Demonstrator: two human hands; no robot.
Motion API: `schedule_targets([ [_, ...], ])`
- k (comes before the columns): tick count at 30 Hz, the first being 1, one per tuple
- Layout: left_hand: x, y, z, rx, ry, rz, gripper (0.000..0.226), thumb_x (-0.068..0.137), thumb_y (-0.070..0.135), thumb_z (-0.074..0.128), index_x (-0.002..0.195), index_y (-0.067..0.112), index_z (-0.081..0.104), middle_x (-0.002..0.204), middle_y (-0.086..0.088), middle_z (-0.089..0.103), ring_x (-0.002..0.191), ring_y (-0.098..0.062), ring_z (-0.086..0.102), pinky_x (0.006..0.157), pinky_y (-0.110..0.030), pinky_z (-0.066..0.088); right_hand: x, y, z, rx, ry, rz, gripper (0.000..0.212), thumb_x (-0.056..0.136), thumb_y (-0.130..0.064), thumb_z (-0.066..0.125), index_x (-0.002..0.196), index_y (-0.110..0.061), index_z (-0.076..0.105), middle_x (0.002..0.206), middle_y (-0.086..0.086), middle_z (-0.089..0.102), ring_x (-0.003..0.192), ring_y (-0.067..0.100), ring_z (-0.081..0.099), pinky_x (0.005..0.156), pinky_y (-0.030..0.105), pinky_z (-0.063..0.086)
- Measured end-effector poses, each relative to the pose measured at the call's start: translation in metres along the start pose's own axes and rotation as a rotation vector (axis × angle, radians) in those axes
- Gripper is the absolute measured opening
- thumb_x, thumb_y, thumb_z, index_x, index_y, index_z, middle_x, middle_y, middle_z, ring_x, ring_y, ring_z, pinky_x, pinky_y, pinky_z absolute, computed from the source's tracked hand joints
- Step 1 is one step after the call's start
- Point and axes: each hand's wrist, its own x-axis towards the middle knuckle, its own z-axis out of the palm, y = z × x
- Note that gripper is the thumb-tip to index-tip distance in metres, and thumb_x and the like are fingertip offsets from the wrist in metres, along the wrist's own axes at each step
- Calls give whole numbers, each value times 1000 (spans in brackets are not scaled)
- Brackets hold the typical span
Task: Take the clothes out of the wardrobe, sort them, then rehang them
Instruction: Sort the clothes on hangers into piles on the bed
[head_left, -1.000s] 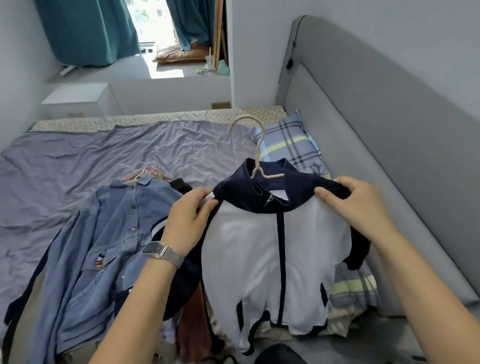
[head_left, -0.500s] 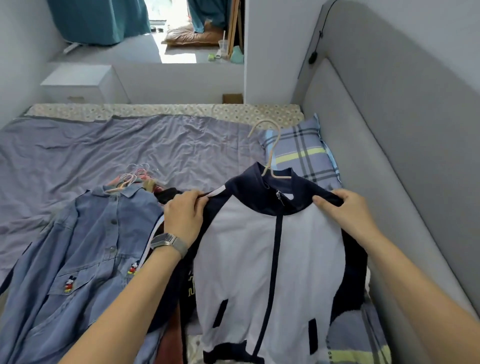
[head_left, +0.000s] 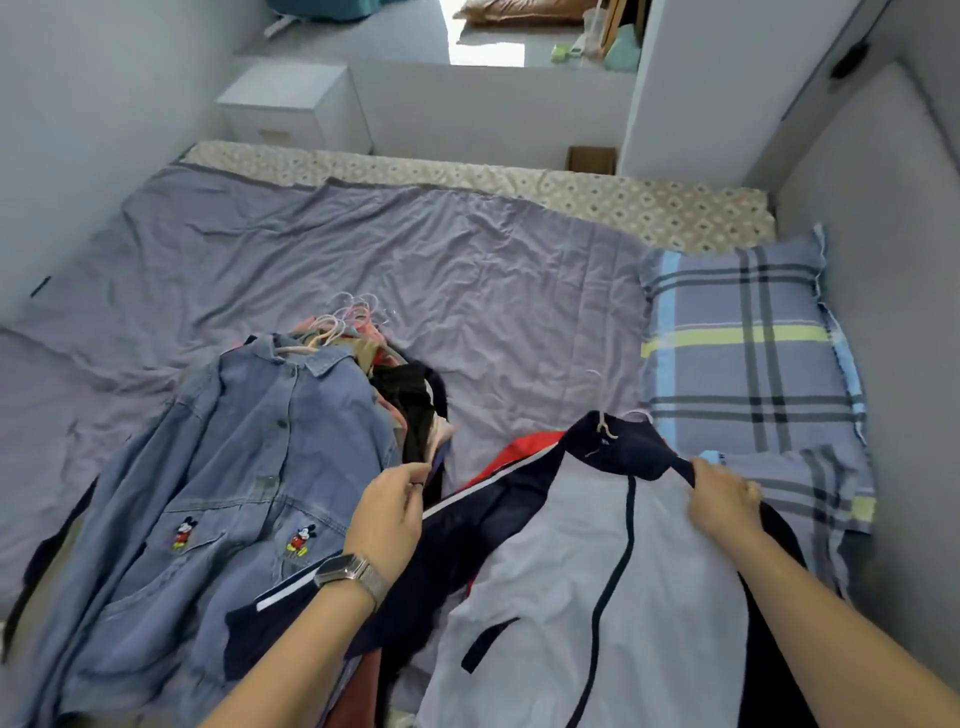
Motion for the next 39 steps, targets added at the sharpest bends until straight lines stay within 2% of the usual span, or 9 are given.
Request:
schedule_targets([
  [5,19,-35,-17,-3,-80,-70,26,94,12,46,115,17,61,107,1,62,97,-12,57,85,-23,43,0,-57,-17,-365,-212,-73,37,88,-18,43,124,-21,54,127,1,55,117,21,51,95,32,38],
  [10,33,-76,-62,9,-325,-67,24,94,14,48,115,18,59,104,2,62,91,-12,59,85,-22,46,-34,-219,-55,253,-345,-568,33,94,-15,44,123,-18,59,123,2,62,113,20,56,91,26,42],
  [13,43,-113,-95,-11,-291,-74,21,94,17,49,112,21,59,99,6,61,86,-8,58,78,-18,44,-57,-318,-65,261,-484,-703,35,93,-17,49,127,-17,56,122,1,61,115,18,54,95,25,40],
  [20,77,-210,-166,-62,-254,-97,20,91,10,53,109,13,63,96,2,64,87,-13,60,84,-21,44,-23,-472,-42,578,-89,-364,77,83,-25,66,147,-9,25,141,18,44,129,36,42,104,41,38],
  [24,90,-261,-197,-85,-219,-59,21,94,13,50,113,15,59,98,6,61,86,-5,55,74,-4,38,4,-522,-18,488,-178,-197,84,80,-40,69,145,-8,26,141,16,44,128,35,44,103,42,40],
  [31,94,-321,-223,-129,-161,-90,26,92,9,50,116,17,57,105,3,59,94,-8,57,84,-22,46,-29,-568,-7,682,-63,-154,42,86,-57,54,99,-18,64,102,8,67,96,30,62,79,37,49],
  [33,97,-330,-230,-134,-86,-86,27,92,8,51,118,13,56,108,2,57,95,-7,52,90,-27,45,-50,-577,-13,685,22,-232,41,92,-48,49,61,-22,52,67,0,59,66,20,55,56,31,37],
  [35,103,-335,-239,-138,54,-76,32,92,9,53,123,7,53,116,-4,55,101,-10,50,93,-21,39,-73,-579,-22,647,52,-329,49,96,-35,48,52,-19,33,51,-3,42,50,13,40,47,30,22],
  [39,123,-342,-267,-155,201,27,50,90,24,53,136,6,41,139,-10,44,129,-20,39,108,-25,26,-99,-545,-32,769,18,-432,51,96,-33,52,52,-10,39,63,21,56,70,30,56,56,40,38],
])
